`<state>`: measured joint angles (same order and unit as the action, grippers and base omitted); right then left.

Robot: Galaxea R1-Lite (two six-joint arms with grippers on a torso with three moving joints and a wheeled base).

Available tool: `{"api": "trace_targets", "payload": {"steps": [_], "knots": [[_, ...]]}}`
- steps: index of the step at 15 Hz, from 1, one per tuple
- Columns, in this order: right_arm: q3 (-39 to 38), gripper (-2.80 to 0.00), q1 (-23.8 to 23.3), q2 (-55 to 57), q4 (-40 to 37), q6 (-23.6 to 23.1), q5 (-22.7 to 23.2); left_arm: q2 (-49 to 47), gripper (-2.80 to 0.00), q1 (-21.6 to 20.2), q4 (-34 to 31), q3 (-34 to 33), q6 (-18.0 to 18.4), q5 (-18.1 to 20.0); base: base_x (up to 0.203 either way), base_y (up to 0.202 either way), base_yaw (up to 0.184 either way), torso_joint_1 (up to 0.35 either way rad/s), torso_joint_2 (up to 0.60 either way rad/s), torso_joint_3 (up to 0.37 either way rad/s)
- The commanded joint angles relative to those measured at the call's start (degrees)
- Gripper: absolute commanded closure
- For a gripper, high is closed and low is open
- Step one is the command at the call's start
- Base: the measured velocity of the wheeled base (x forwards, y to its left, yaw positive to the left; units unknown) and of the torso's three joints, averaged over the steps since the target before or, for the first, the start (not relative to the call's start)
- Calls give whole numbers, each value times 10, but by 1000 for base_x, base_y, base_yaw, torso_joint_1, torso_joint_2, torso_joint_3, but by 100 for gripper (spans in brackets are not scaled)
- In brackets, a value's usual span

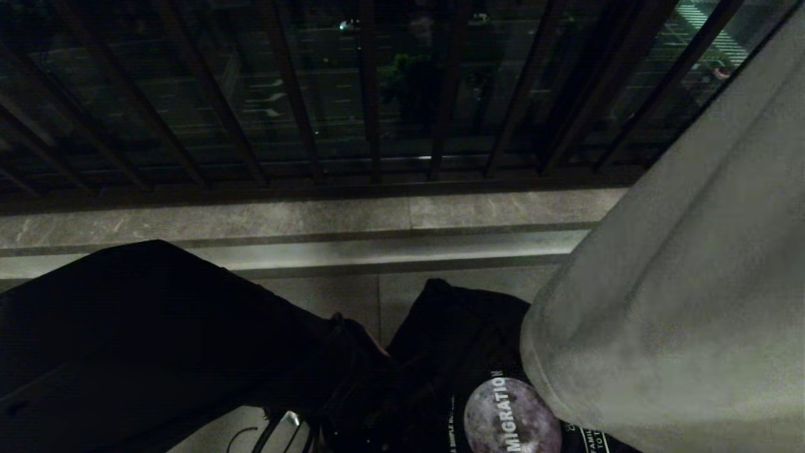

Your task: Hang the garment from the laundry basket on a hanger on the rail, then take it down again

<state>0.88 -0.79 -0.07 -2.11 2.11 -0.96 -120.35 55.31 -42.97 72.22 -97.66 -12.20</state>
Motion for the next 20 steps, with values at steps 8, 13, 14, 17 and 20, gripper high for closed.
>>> {"api": "trace_targets", "payload": {"steps": [8, 13, 14, 17, 20], "knots": [[0, 0, 0, 0, 0, 0, 0, 42, 0, 1, -22, -4, 35, -56, 0, 0, 0, 0, 0, 0], [0, 0, 0, 1, 0, 0, 0, 64, 0, 0, -68, -9, 48, -101, 0, 0, 0, 0, 0, 0], [0, 0, 0, 0, 0, 0, 0, 70, 0, 0, -69, -10, 48, -106, 0, 0, 0, 0, 0, 0], [0, 0, 0, 0, 0, 0, 0, 76, 0, 0, -70, -10, 61, -110, 0, 0, 0, 0, 0, 0], [0, 0, 0, 0, 0, 0, 0, 88, 0, -7, -69, -9, 106, -130, 0, 0, 0, 0, 0, 0]]}}
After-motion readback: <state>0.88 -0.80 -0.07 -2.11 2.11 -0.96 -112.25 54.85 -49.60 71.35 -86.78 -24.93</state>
